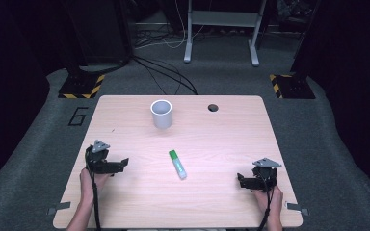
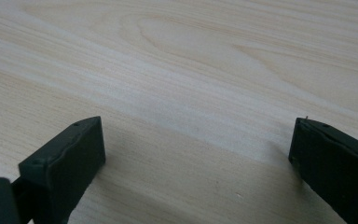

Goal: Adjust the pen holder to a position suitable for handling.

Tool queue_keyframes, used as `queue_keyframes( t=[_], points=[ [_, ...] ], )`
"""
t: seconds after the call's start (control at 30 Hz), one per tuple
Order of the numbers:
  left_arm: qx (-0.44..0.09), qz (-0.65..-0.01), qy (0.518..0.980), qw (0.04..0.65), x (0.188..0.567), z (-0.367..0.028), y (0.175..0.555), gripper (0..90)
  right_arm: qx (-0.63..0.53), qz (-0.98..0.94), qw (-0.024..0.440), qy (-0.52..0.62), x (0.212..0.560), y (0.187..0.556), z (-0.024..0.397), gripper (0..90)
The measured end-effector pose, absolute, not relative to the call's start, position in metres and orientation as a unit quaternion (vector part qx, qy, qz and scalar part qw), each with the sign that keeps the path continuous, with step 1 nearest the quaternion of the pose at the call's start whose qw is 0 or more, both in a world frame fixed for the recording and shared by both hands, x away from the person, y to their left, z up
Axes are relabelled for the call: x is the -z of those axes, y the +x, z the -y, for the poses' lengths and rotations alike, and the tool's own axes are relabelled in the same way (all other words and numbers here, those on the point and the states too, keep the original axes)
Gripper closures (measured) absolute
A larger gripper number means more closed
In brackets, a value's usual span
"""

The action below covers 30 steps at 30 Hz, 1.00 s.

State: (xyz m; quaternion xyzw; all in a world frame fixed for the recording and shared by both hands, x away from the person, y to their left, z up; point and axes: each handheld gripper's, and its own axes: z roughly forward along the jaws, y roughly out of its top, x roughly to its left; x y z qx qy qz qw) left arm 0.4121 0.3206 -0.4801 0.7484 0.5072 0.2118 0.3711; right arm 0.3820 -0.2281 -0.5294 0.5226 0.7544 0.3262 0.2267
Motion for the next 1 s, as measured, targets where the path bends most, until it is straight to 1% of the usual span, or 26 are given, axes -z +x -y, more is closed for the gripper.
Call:
queue_keyframes(
  t=[0.17,0.43,0.67,0.73,0.77,1.0],
  points=[
    [-0.201,-0.499,0.756,0.374,0.469,-0.312,0.429,3.9,-0.326,-0.754,0.226,0.523,0.529,0.382,0.228,3.1],
    [-0.208,-0.481,0.761,0.383,0.462,-0.299,0.45,3.6,-0.326,-0.754,0.226,0.523,0.529,0.382,0.228,3.4],
    [-0.199,-0.473,0.764,0.39,0.455,-0.291,0.466,3.5,-0.326,-0.754,0.226,0.523,0.529,0.382,0.228,3.4],
    [-0.207,-0.471,0.761,0.395,0.454,-0.287,0.471,2.8,-0.326,-0.754,0.226,0.523,0.529,0.382,0.228,3.4],
    [-0.198,-0.469,0.765,0.394,0.451,-0.284,0.476,2.8,-0.325,-0.755,0.226,0.524,0.529,0.382,0.228,3.5],
    [-0.192,-0.463,0.771,0.393,0.445,-0.277,0.494,3.5,-0.326,-0.754,0.227,0.523,0.529,0.382,0.228,3.5]
  ],
)
